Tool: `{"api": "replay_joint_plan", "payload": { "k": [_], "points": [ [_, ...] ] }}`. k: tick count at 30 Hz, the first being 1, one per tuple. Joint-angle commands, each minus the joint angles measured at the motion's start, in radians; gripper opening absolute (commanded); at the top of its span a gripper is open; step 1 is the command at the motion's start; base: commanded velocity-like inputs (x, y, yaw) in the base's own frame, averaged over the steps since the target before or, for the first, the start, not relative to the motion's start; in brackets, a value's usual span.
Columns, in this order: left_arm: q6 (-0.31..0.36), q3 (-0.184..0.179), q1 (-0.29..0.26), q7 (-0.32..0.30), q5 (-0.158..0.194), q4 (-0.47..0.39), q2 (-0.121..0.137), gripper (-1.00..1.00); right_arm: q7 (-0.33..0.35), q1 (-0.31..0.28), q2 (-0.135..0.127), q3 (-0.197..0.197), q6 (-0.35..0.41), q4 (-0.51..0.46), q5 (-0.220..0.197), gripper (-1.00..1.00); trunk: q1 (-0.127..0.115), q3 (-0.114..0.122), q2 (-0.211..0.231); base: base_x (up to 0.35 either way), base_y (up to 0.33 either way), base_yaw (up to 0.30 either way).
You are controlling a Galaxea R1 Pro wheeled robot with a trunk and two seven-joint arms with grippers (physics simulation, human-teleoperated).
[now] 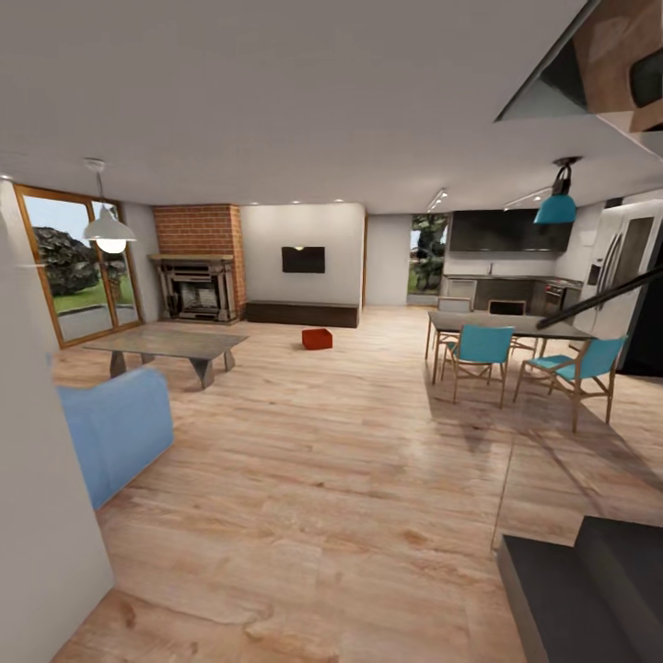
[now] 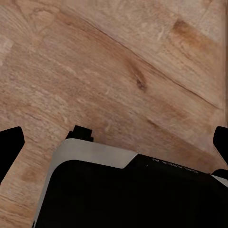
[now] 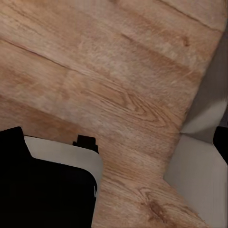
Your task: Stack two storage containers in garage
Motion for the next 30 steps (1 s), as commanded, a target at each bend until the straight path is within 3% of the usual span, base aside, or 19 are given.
{"api": "replay_joint_plan", "payload": {
  "k": [1,30],
  "points": [
    [-0.003,-0.002,-0.001,-0.001,0.005,0.001,0.000,1.00,-0.005,-0.001,0.000,0.003,-0.005,0.003,0.007,1.00,0.001,-0.001,-0.001,0.324,0.000,0.000],
    [-0.003,-0.002,-0.001,-0.001,0.005,0.001,0.000,1.00,-0.006,-0.001,-0.010,0.007,0.005,0.004,-0.003,1.00,0.001,-0.001,-0.001,0.324,0.000,0.000]
  ]
}}
